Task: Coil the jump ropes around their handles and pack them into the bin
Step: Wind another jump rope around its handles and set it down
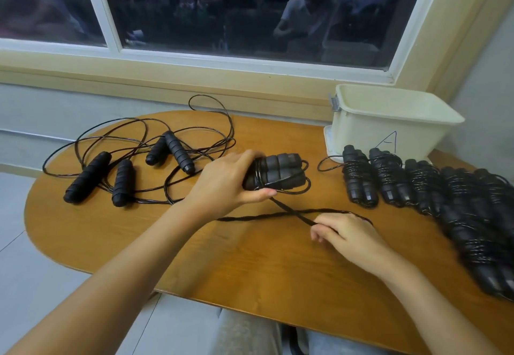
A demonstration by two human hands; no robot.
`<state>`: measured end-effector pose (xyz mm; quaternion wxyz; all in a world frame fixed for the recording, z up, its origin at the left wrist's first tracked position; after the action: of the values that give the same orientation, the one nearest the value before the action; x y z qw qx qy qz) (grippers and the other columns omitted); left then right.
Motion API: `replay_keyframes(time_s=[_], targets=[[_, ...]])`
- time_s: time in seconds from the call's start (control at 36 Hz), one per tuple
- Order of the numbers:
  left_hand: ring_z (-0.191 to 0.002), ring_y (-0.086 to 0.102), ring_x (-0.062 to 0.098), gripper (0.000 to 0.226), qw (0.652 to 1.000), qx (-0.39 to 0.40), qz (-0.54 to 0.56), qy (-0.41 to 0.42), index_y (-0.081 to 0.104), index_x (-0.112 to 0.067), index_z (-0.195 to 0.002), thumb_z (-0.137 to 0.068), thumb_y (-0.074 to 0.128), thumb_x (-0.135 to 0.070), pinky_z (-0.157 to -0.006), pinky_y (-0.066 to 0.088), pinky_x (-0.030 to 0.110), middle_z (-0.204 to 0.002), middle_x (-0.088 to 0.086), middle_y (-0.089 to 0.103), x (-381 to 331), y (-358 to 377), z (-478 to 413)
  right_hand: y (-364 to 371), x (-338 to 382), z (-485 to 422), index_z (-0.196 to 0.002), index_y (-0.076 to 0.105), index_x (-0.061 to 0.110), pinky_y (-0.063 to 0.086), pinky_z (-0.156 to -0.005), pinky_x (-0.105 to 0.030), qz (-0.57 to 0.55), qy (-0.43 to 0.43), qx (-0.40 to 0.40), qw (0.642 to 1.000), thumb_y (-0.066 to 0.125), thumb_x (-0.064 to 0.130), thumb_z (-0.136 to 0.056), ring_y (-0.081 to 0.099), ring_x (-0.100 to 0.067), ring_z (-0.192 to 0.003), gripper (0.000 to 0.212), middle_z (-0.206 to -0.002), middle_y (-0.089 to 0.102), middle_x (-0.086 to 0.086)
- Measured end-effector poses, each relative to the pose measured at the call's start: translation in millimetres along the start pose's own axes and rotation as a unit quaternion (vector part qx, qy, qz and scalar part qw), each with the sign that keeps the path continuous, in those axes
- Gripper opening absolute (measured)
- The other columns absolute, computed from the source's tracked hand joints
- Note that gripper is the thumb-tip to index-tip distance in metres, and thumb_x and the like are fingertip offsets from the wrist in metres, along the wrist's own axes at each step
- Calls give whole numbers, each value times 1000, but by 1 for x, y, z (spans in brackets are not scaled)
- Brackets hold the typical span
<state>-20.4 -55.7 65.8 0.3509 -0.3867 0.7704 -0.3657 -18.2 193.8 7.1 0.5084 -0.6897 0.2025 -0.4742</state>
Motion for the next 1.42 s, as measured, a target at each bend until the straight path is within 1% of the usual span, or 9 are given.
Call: replay_keyframes(time_s=[0.25,0.42,0.58,0.69,0.94,1.11,1.19,1.33,1.42], targets=[[-91,61,15,70,990,-37,-15,134,54,-17,-125,-81,54,-72,-75,50,33,-102,-4,66,-17,0,8,-28,-24,-32,-66,56,13,43,-56,-23,-352,83,105,926,61,39,-88,41,-12,-49,34,-50,42,4],[-82,62,18,86,957,-29,-152,245,51,-5,-131,-82,49,-76,-70,50,31,-97,2,68,-45,15,14,-44,-7,-71,-67,60,18,32,-49,-18,-283,110,107,947,57,35,-98,38,-8,-48,36,-49,42,9],[-78,64,20,102,945,-17,-237,223,36,0,-140,-77,49,-79,-69,50,33,-90,5,68,-47,27,12,-61,40,-73,-53,56,21,43,-80,-27,-247,47,19,968,57,35,-99,53,-7,-48,48,-46,46,8],[-72,62,20,103,944,-45,-276,177,55,3,-131,-67,61,-78,-63,47,32,-85,4,68,-43,27,10,-62,53,-64,-49,62,38,54,-83,-42,-177,22,-51,983,56,40,-98,60,-26,-61,49,-46,53,12],[-85,67,28,98,950,10,-310,32,59,0,-126,-70,43,-79,-66,51,39,-99,10,71,-14,32,4,-37,71,-22,-86,68,38,38,-55,-25,-3,-33,-119,992,45,38,-102,49,-2,-55,28,-52,48,18],[-89,68,30,104,966,16,-259,-9,56,-5,-131,-73,29,-87,-73,54,41,-100,9,70,0,28,2,-8,58,-1,-102,71,29,48,-60,-25,54,-56,-143,987,37,45,-100,61,-4,-72,38,-88,69,15],[-86,68,29,102,979,-4,-205,-21,59,-8,-127,-71,27,-87,-70,54,39,-97,8,71,-4,26,1,9,51,2,-111,70,25,42,-53,-12,41,-69,-153,985,37,42,-99,60,-1,-70,40,-91,69,14],[-86,68,27,100,991,-35,-127,-40,61,-10,-124,-67,36,-88,-67,53,37,-99,6,71,-10,21,-2,37,43,4,-119,69,19,54,-68,-16,13,-76,-188,979,57,24,-98,69,-5,-87,25,-105,73,9],[-89,68,26,103,994,-37,-95,-43,61,-11,-125,-63,39,-90,-68,54,39,-102,5,70,-14,22,-2,46,45,3,-118,68,16,56,-54,-21,37,-93,-202,974,46,31,-99,69,-7,-75,33,-96,73,7]])
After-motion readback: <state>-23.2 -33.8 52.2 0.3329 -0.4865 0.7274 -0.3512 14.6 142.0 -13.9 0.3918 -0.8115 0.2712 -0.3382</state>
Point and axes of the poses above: each hand's wrist, its own z-axis away from the middle knuckle, its own y-axis out of the palm, x = y × z, the point moved 3 cm from there along -z, towards the middle knuckle
